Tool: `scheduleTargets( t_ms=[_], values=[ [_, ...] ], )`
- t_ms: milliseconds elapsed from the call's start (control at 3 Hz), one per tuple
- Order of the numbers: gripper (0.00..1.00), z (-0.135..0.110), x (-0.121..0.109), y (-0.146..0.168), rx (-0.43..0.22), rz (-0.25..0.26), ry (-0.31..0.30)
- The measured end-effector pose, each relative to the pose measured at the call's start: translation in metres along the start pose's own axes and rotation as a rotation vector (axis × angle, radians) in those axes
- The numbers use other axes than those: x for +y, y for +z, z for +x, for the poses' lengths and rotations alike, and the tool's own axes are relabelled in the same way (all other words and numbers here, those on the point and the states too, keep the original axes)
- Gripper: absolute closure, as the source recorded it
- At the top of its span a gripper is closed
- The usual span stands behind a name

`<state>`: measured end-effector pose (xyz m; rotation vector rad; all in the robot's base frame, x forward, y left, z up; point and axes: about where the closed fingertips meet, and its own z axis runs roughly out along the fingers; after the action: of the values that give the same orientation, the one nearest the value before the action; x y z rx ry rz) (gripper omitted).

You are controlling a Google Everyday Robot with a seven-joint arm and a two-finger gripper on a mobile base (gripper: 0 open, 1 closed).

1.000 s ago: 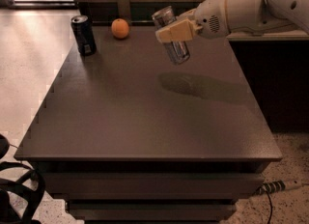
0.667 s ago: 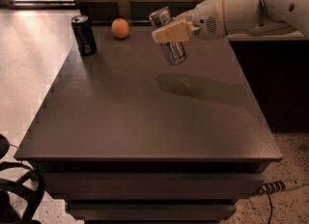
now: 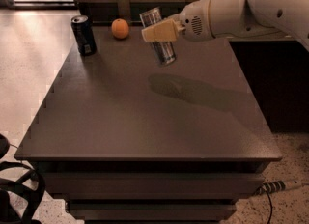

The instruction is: Place redbull can upright

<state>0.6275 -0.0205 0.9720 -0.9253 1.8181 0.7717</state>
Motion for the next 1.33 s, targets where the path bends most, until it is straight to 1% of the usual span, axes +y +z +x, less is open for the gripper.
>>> scheduleTargets(
  t_ms=[333, 667, 1000, 1333],
  values=[
    [1.00, -0.005, -0.008, 0.011, -0.043, 0.049, 0.031],
    [1.00, -0.008, -0.019, 0.020, -0.082, 0.070, 0.033],
    [1.00, -0.010, -0.035, 0.032, -0.129, 0.080, 0.007],
    [1.00, -0.009, -0.043, 0.037, -0.172, 0.091, -0.020]
  ],
)
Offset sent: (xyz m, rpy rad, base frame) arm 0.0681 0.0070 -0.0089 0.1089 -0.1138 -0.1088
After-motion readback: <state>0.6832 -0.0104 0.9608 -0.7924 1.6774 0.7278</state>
